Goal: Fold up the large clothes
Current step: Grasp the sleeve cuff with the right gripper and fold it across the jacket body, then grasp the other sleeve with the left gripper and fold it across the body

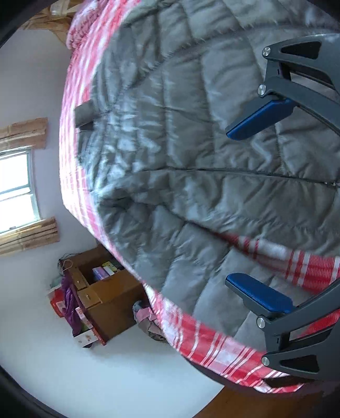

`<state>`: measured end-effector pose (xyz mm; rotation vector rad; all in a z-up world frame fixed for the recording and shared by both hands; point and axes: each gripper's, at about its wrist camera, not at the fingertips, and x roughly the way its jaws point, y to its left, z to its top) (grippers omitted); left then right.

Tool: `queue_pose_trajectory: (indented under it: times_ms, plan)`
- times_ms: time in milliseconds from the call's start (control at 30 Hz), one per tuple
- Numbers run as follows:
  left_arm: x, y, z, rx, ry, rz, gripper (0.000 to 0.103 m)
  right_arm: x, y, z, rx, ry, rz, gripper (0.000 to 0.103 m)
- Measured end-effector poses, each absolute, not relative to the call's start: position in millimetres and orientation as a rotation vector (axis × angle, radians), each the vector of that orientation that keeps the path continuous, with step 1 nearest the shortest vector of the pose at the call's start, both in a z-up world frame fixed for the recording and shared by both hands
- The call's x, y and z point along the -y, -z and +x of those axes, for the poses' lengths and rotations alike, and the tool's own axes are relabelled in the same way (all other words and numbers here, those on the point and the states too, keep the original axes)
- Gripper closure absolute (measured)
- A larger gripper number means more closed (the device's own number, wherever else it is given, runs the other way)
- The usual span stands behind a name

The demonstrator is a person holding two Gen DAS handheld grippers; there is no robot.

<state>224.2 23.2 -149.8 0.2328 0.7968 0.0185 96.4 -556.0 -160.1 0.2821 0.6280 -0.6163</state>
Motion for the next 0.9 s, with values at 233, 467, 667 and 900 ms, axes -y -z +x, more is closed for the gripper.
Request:
queue_pose_trajectory:
  times_ms: [233, 467, 667, 900]
  plan:
    - [-23, 112, 242, -0.71, -0.082, 0.213, 0.001, 468, 95, 150, -0.523, 0.475, 0.059, 0.088]
    - [-34, 113, 261, -0.71, -0.116, 0.182, 0.001, 349, 88, 210, -0.483, 0.278, -0.144, 0.088]
    - [-48, 117, 267, -0.727, -0.141, 0.181, 0.001, 271, 133, 248, -0.534, 0.134, -0.19, 0.088]
    - [-60, 116, 274, -0.755, -0.171, 0.157, 0.001, 236, 179, 260, -0.641, -0.028, -0.164, 0.034]
